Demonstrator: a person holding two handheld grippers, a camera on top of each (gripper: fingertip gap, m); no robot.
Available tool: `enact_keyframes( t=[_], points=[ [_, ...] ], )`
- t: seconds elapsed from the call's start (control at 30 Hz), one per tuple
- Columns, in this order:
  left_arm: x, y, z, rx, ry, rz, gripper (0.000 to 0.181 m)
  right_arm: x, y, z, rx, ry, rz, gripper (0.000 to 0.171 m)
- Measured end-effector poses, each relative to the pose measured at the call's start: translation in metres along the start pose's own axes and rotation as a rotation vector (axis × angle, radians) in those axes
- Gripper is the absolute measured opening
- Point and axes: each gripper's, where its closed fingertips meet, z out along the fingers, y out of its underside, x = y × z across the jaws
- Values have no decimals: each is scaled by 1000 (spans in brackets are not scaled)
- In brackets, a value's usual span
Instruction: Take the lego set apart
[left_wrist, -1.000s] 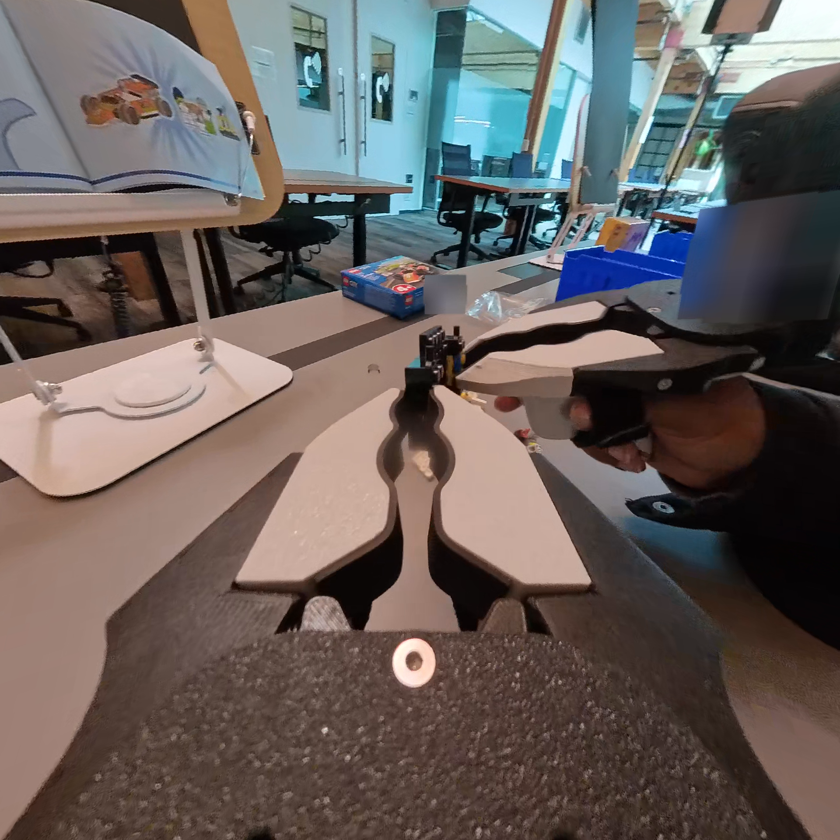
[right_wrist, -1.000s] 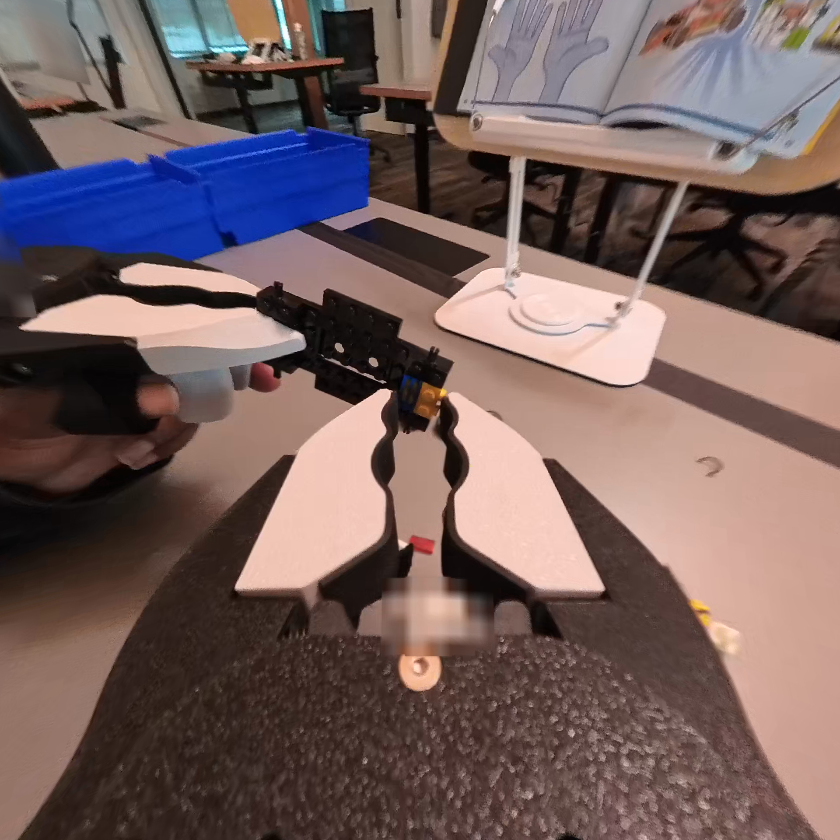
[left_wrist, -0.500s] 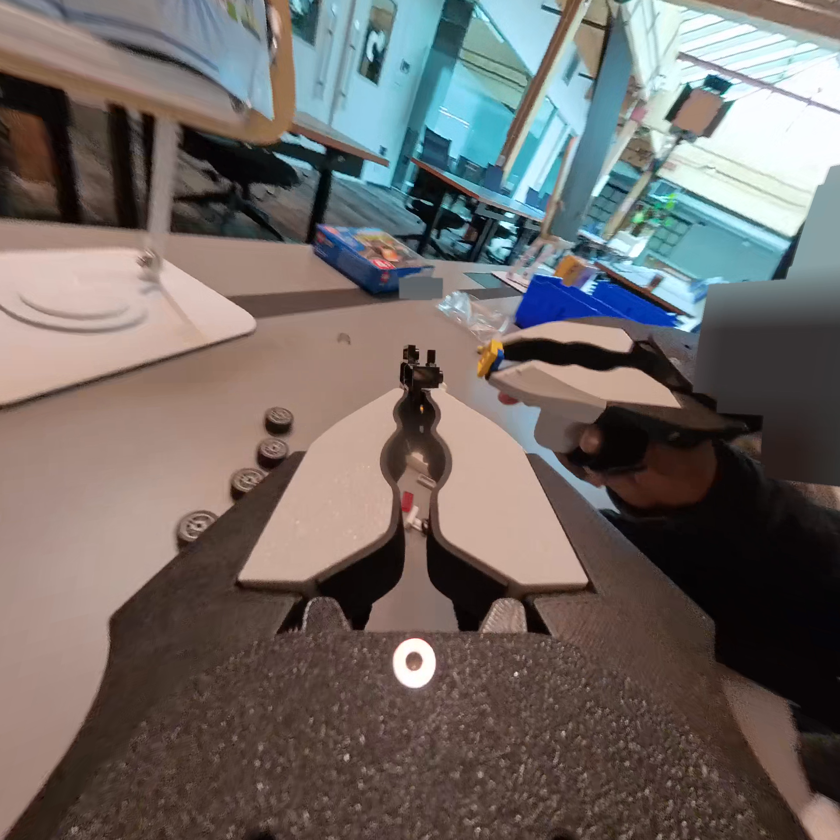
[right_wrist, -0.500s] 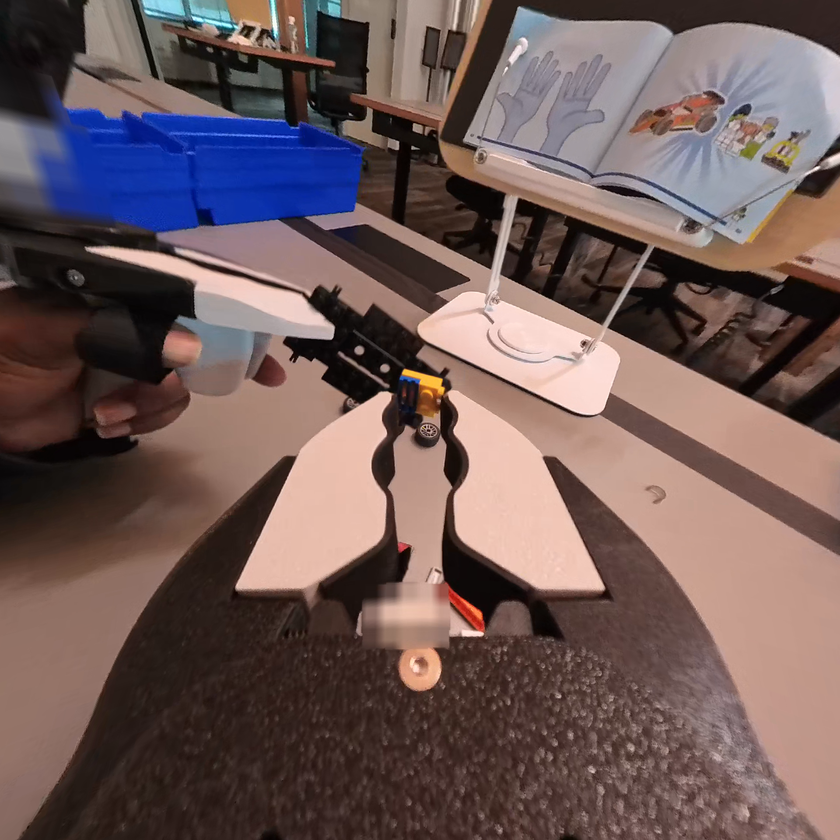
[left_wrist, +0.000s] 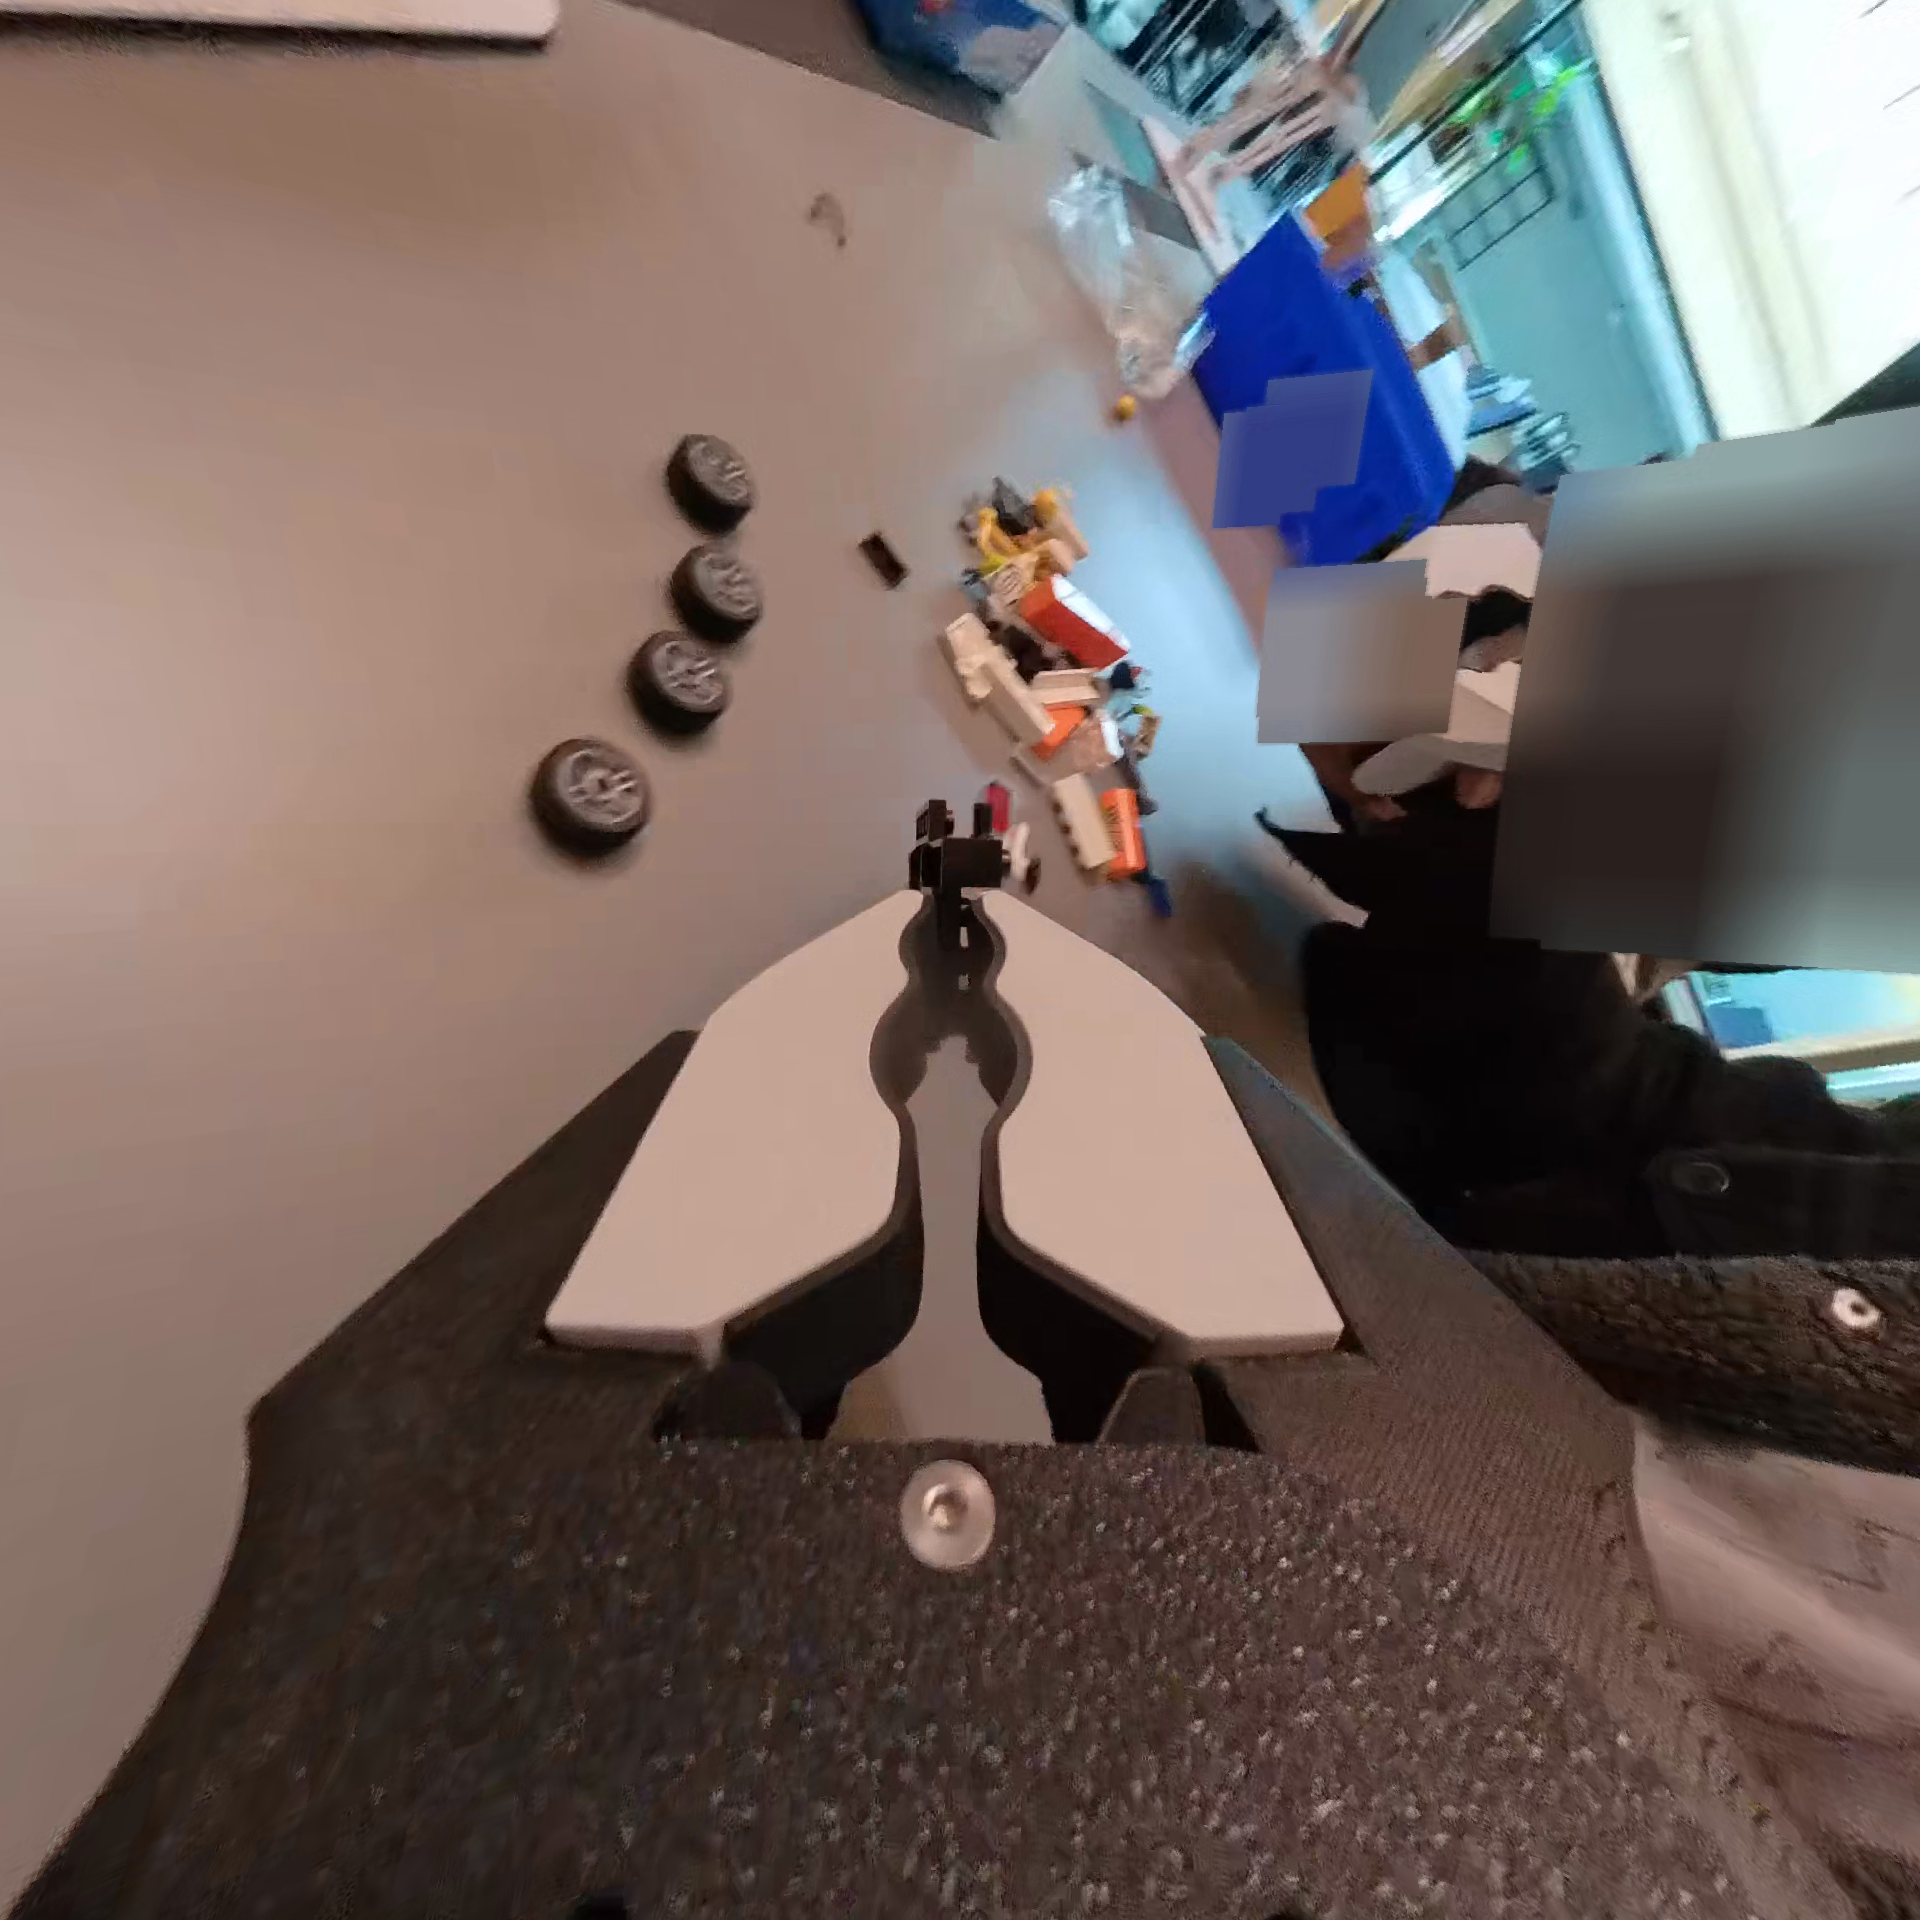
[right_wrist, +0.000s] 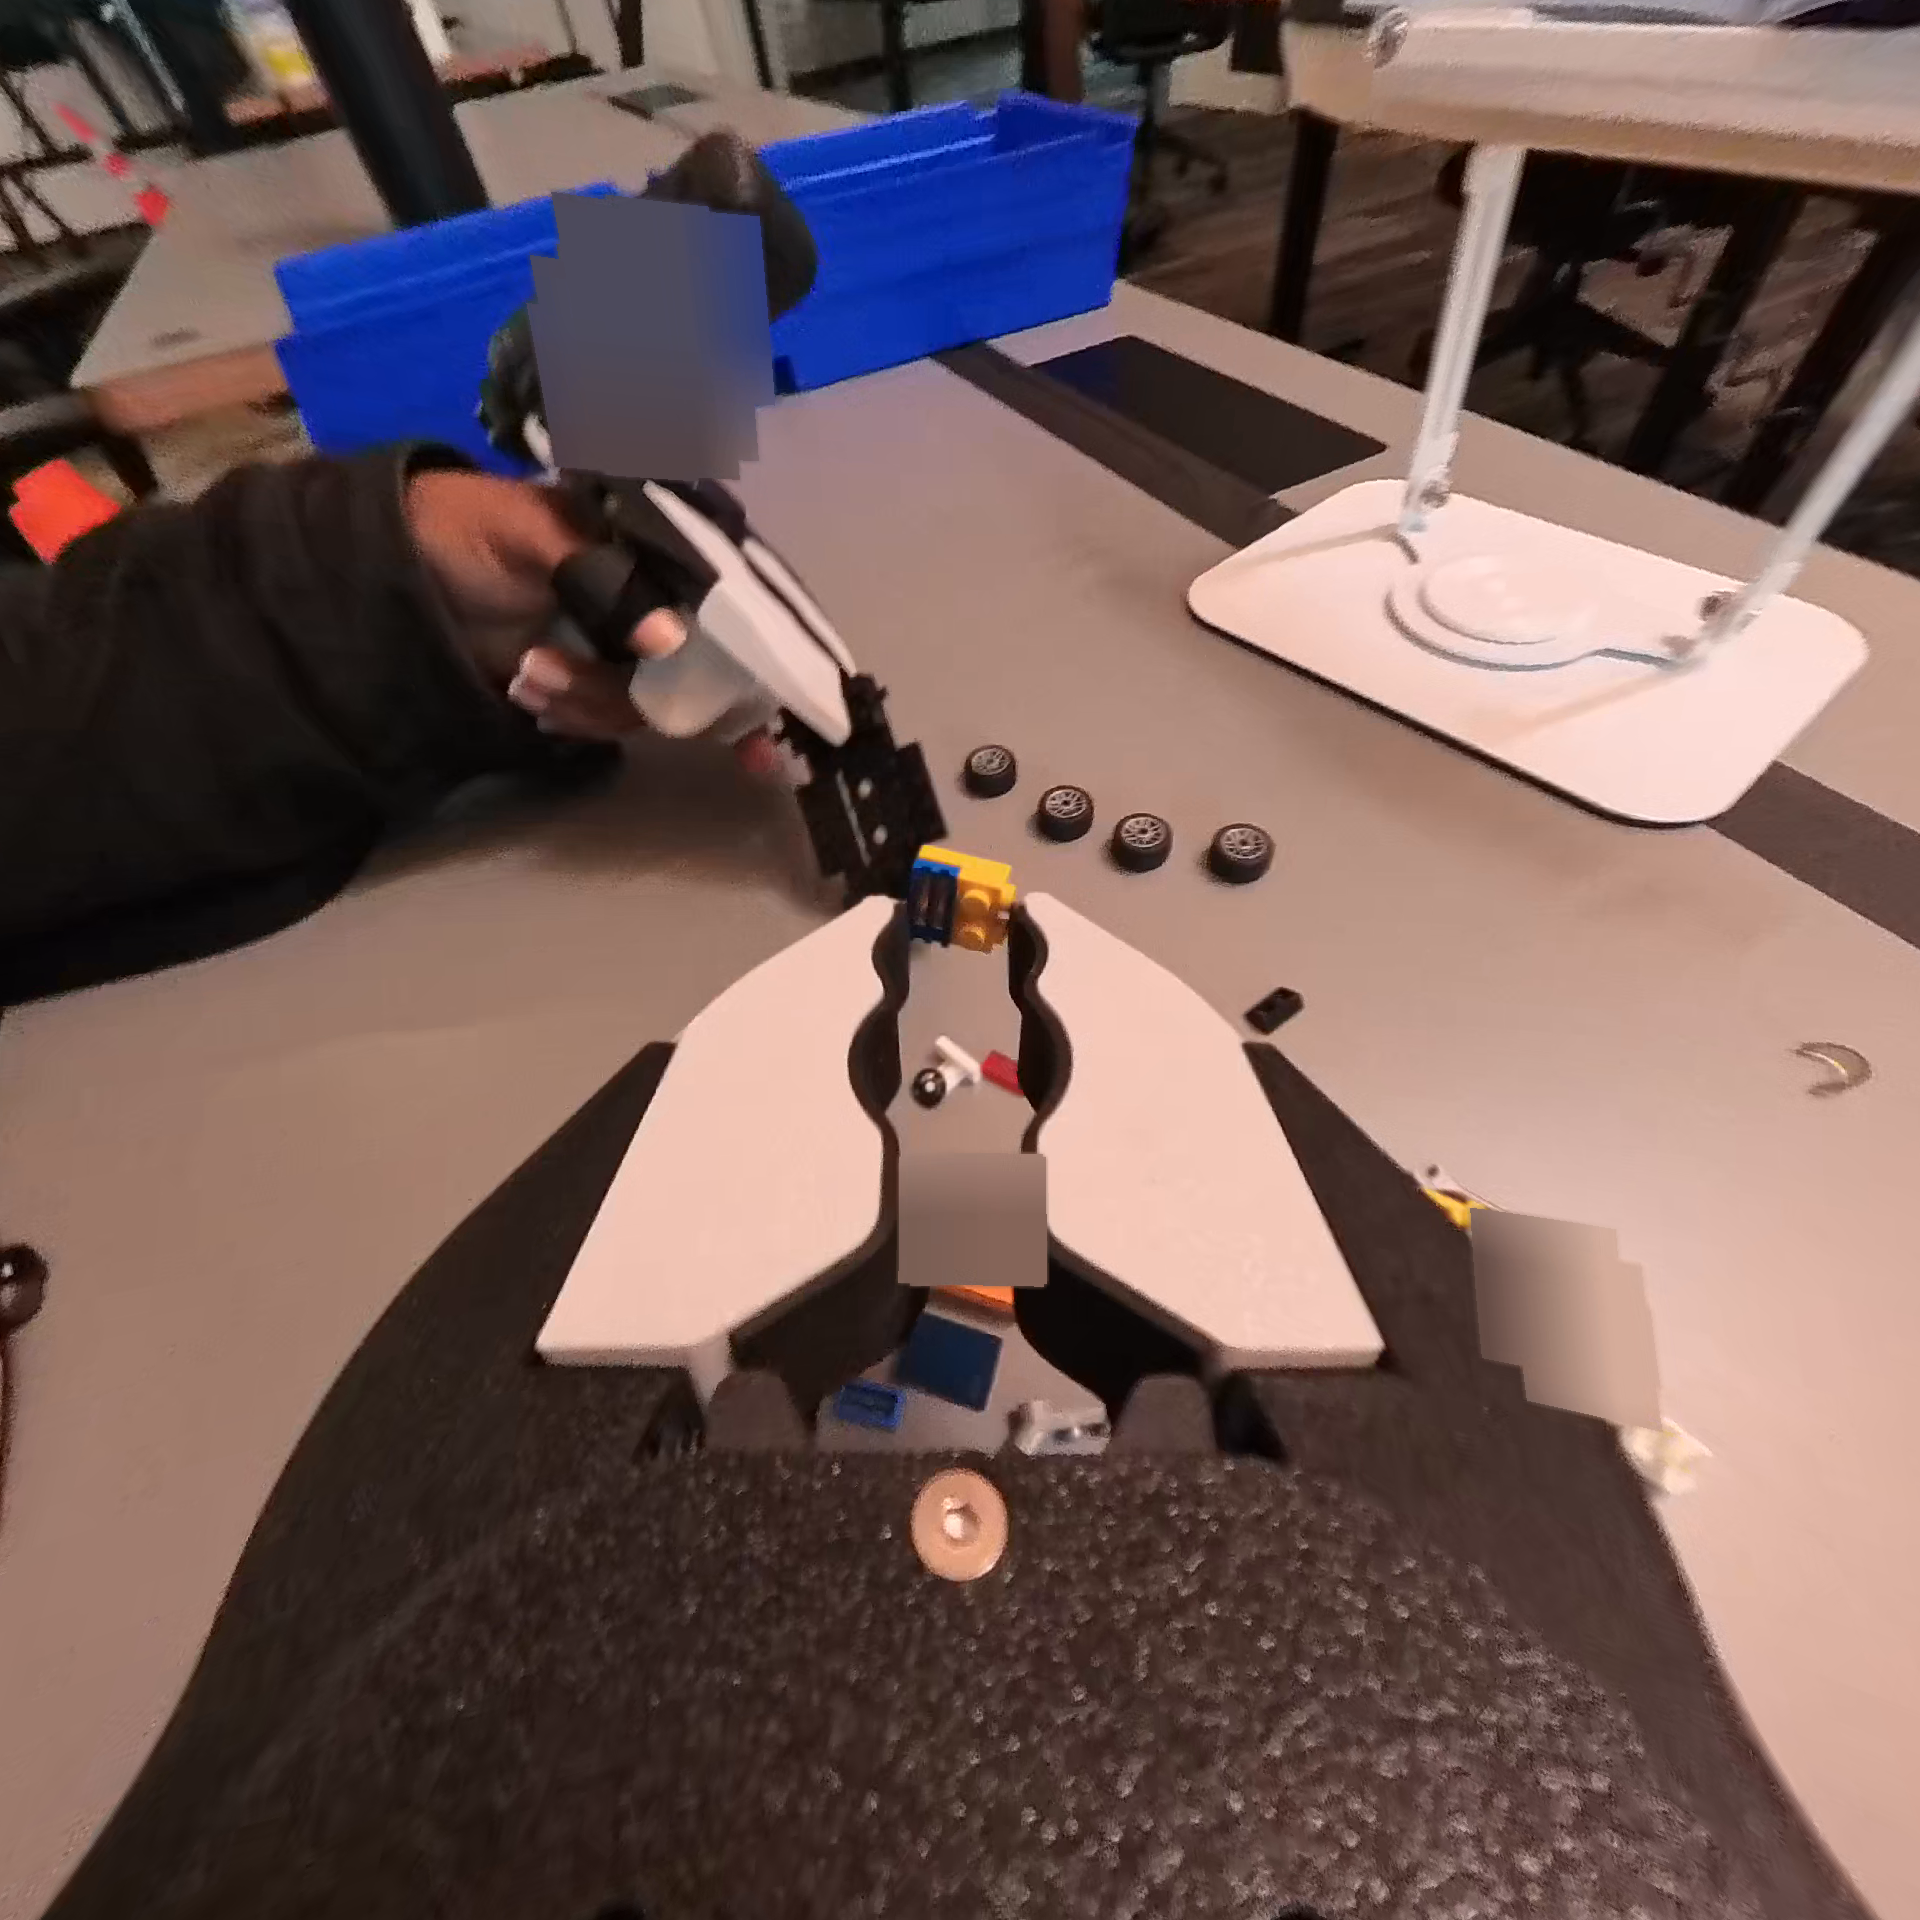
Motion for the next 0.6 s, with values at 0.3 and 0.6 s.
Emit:
enact_keyframes(
  t=[0.3, 0.6],
  points=[
    [-30, 9, -22, -93, -198, 83, 46, -34, 11, 15, -33, -116, -170, 18],
    [49, -8, -8, 35, 172, 110, 27, -54, 4, 13, 9, -160, -304, 18]
  ],
)
